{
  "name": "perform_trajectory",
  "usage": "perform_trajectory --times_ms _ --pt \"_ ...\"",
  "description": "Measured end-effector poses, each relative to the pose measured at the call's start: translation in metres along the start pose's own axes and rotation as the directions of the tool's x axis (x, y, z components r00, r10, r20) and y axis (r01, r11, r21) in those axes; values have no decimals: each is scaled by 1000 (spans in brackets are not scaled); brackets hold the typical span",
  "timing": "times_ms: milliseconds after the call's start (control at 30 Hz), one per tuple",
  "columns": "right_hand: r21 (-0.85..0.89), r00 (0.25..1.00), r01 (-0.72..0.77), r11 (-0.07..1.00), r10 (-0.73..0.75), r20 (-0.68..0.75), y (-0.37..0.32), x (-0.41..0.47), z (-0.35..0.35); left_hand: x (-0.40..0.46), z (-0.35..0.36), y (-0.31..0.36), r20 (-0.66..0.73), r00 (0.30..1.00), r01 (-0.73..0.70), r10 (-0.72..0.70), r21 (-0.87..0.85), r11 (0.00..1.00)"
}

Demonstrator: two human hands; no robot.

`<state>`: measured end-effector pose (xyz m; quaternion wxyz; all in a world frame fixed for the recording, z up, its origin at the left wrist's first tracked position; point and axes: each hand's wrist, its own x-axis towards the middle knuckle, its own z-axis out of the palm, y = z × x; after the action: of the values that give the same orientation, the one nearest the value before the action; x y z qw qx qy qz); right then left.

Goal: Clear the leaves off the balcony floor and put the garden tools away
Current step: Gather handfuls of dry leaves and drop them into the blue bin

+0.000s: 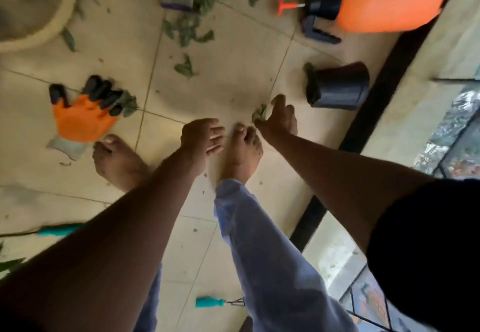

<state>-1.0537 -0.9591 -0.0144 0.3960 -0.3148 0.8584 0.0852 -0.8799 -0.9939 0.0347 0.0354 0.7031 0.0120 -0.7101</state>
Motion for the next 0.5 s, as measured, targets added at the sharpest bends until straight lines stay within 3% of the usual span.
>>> perform_trajectory --times_ms 367,500 --pt "-70 994 95 993 -98 -42 -2 33 40 42 -31 -4 -37 999 24 -19 150 988" --pt "103 995 75 992 -68 -66 -26 21 39 38 -42 0 -12 999 36 -35 116 993"
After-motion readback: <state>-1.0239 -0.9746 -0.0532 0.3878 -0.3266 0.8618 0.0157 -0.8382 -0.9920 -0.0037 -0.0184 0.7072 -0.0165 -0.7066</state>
